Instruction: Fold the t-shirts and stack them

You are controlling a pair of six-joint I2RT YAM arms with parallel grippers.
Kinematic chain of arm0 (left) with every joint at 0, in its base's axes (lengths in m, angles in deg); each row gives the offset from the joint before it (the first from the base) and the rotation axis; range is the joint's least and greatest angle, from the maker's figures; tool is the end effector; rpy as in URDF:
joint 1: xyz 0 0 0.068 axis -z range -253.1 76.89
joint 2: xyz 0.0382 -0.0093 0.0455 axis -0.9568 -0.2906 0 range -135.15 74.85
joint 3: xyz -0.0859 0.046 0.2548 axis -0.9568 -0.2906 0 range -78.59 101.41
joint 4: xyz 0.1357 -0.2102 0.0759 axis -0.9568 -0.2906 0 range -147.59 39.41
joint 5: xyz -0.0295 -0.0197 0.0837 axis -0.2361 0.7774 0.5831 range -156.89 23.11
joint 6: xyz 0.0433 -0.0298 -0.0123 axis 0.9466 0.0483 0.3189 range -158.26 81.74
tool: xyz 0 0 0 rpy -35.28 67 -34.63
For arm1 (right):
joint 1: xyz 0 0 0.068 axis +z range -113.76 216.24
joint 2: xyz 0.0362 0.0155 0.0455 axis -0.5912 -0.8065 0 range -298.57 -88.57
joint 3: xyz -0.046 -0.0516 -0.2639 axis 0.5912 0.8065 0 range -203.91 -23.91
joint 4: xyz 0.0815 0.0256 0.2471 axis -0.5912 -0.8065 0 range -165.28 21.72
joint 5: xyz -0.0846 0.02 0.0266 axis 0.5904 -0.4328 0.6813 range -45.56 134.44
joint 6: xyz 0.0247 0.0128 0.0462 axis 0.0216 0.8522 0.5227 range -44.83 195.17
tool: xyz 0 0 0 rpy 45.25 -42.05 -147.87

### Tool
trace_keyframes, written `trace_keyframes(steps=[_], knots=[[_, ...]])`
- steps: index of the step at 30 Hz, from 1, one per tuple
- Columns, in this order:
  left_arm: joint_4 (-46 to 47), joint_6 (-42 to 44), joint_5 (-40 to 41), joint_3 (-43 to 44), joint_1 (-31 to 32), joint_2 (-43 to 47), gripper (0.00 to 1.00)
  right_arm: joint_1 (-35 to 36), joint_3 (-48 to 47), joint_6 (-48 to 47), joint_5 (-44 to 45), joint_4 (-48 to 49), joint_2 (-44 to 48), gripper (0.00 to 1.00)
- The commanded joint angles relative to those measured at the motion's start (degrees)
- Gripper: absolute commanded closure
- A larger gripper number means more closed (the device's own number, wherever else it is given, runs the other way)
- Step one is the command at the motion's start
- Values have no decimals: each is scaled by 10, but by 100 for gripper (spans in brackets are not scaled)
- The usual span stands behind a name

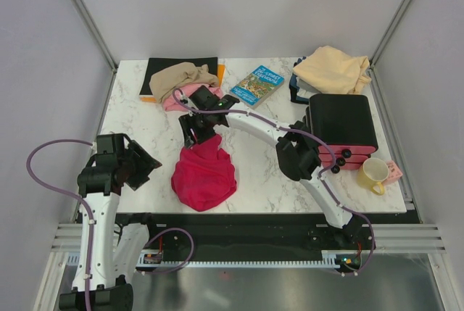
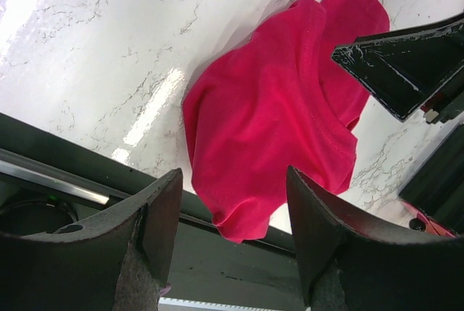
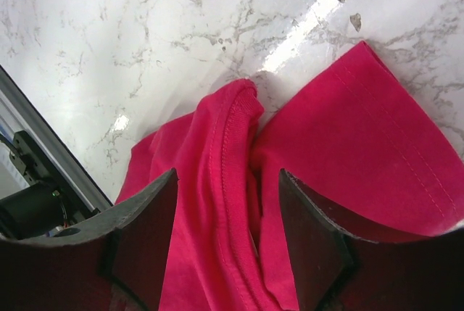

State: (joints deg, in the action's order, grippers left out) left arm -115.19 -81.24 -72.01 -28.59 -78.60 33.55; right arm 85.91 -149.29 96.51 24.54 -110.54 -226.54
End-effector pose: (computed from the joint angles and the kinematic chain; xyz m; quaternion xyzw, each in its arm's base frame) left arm 0.1159 0.0078 0.2934 -0.3801 0.8763 -0.1346 0.2637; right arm 0.3339 0.4120 0.2075 -0.2803 0.8977 0.3068 0.1465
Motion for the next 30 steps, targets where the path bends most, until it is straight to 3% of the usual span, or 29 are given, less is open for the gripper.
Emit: trace_keyframes(steps=[1, 6, 16, 19, 20, 23, 30], knots=[[5, 18, -12, 8, 0, -3, 34, 3, -10, 8, -26, 45, -25, 35], [-3, 36, -9, 18, 0, -11, 34, 3, -60, 25, -30, 50, -70, 34], [-18, 55, -1, 26, -1, -14, 34, 4, -21, 19, -31, 88, -78, 38], [-17, 54, -3, 19, -1, -13, 34, 6, 0, 26, -36, 103, -63, 49], [-16, 53, -2, 15, -1, -12, 34, 7, 9, 27, -43, 111, -56, 64], [-11, 50, -10, 4, -1, -6, 34, 9, 49, 34, -53, 142, -31, 99], [-3, 48, -20, -3, -1, -4, 34, 10, 55, 54, -64, 147, -13, 100]])
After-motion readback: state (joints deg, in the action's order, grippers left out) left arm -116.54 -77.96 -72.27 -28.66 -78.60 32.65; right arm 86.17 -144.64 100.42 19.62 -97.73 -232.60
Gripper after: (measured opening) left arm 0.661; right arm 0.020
